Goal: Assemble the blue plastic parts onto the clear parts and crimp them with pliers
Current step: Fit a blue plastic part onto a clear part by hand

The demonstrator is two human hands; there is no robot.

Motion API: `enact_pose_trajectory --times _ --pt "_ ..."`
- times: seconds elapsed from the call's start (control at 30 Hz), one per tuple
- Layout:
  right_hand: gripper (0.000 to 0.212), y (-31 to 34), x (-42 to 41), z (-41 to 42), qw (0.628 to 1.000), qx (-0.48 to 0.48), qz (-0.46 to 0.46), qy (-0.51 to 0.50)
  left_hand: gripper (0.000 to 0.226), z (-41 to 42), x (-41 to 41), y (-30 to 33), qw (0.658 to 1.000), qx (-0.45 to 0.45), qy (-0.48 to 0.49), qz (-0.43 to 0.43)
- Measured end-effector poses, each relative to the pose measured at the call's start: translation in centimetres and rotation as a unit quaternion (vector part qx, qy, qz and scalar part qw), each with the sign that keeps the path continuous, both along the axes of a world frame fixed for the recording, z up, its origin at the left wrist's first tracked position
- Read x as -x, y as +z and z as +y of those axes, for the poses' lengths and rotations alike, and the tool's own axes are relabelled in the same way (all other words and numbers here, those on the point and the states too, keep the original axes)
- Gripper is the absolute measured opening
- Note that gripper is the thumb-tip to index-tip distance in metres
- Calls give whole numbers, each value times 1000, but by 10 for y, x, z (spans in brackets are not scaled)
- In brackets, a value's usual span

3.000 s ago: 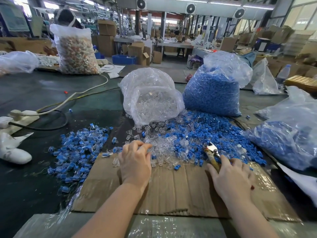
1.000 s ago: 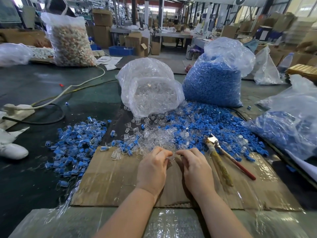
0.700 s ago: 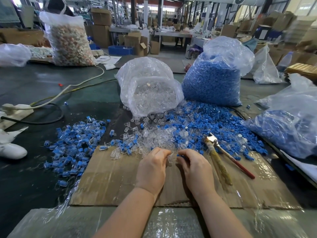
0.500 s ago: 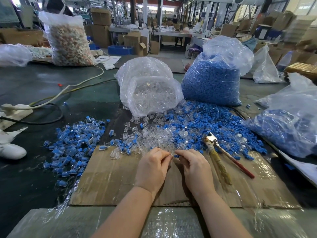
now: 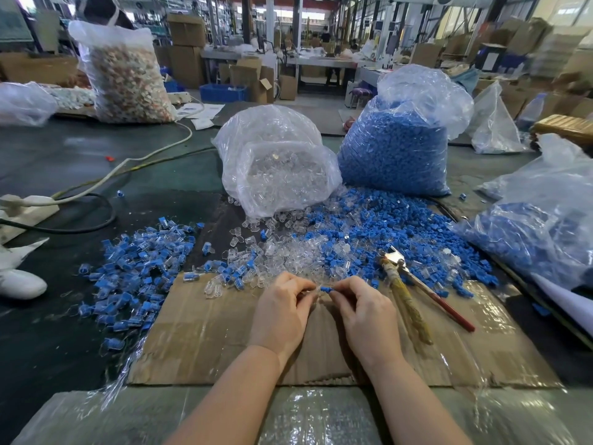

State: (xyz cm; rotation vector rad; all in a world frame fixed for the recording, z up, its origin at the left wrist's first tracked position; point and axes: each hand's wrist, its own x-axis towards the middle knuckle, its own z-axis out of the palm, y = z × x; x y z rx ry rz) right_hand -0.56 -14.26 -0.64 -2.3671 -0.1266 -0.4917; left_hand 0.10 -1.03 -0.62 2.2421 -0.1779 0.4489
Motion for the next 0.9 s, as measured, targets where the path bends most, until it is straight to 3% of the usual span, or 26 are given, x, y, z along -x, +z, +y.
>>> enact_pose_trajectory --times 0.27,0.47,0.7,0.9 --pt "6 0 0 1 1000 -1 4 0 10 1 1 1 999 38 -1 -3" --pt "9 0 -1 0 1000 -5 3 0 39 1 3 2 999 37 -24 4" --pt "10 -1 -1 0 1000 -7 4 2 42 3 2 3 996 73 -41 13" --pt "10 0 -1 1 1000 -8 -4 5 14 3 -1 2 995 101 -2 26"
